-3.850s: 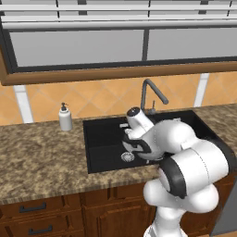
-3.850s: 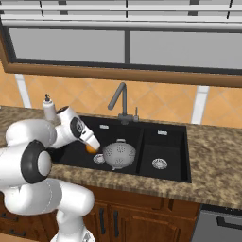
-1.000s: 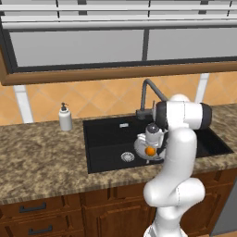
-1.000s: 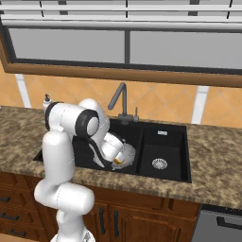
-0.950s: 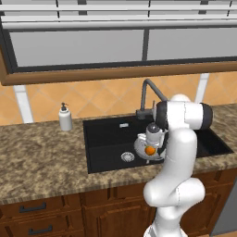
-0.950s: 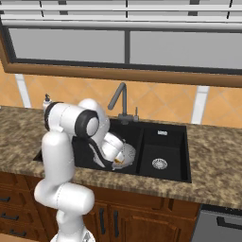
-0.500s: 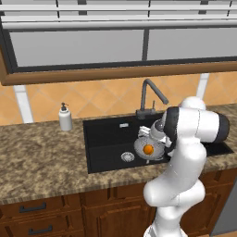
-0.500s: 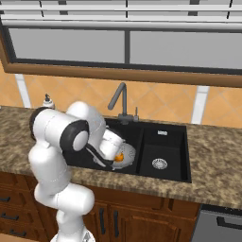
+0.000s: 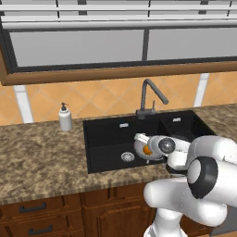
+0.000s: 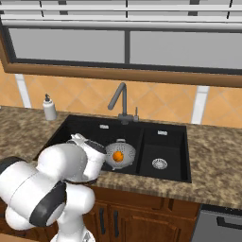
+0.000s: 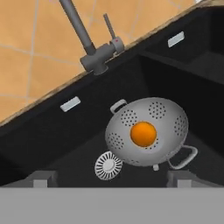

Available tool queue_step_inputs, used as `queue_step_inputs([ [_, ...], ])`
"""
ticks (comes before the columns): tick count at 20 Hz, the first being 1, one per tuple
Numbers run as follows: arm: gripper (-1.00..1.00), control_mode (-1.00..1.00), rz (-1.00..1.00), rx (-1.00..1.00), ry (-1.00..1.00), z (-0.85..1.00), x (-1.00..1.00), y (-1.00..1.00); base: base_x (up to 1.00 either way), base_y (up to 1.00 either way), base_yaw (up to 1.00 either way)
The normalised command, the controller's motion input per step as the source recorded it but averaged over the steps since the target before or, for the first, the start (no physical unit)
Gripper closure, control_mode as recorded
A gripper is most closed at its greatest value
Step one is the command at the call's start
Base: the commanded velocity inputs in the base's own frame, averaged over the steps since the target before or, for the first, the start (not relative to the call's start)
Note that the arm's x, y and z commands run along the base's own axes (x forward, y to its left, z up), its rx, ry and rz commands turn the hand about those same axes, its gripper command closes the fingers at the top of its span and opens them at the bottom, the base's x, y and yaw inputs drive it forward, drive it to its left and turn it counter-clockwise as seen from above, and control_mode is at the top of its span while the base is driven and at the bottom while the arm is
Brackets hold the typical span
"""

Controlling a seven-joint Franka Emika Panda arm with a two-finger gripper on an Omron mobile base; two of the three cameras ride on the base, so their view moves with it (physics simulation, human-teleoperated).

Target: Put the colander in the sink, put the orange in the colander, and turn on the sink faucet and pour water over the colander.

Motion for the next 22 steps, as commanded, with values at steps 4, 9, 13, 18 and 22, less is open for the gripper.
queue_step_inputs([
  [4, -1.0, -1.0, 0.0, 0.02, 0.0, 1.0, -0.45, 0.17, 0.0, 0.0, 0.0],
  [9, -1.0, -1.0, 0.0, 0.07, 0.1, 1.0, -0.18, 0.07, 0.0, 0.0, 0.0],
  [13, -1.0, -1.0, 0.0, 0.04, 0.21, 1.0, -0.36, 0.11, 0.0, 0.0, 0.0],
  [18, -1.0, -1.0, 0.0, 0.02, 0.33, 1.0, -0.5, 0.01, 0.0, 0.0, 0.0],
  [22, -1.0, -1.0, 0.0, 0.01, 0.39, 1.0, -0.52, 0.0, 0.0, 0.0, 0.0],
])
